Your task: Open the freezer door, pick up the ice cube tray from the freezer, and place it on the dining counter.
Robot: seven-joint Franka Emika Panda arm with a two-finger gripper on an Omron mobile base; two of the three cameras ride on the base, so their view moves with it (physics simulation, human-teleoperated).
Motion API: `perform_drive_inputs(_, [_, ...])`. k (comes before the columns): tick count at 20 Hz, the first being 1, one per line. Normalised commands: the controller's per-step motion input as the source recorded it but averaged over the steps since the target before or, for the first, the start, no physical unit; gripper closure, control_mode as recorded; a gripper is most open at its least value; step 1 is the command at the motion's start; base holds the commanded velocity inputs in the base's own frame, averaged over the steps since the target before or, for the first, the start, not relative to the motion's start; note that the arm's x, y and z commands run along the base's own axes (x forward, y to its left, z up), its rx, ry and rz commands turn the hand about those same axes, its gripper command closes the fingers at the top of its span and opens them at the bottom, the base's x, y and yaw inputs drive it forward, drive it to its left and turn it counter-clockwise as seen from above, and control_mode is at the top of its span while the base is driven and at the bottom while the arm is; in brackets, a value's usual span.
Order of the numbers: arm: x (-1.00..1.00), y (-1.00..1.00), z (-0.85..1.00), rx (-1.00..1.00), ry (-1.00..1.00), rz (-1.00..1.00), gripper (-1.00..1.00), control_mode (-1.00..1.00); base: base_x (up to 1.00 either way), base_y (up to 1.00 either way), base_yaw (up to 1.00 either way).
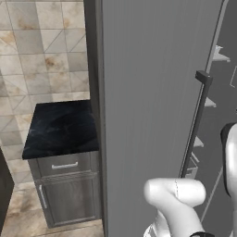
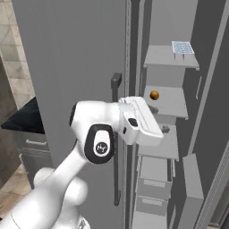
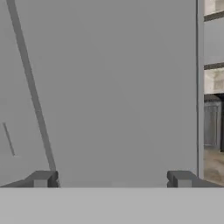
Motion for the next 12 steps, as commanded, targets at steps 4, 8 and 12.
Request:
perform_drive_inputs(4, [0.00,0.72,0.27,0.00,0.12,0.32,-1.00,-1.00,0.00,0.00,0.00])
perform_drive_inputs(8, [0.00,0.78,0.27,0.00,0.16,0.32,-1.00,-1.00,0.00,0.00,0.00])
perform_drive_inputs(12, [0.00,0.63,0.24,0.03,0.16,0.34,-1.00,-1.00,0.00,0.00,0.00])
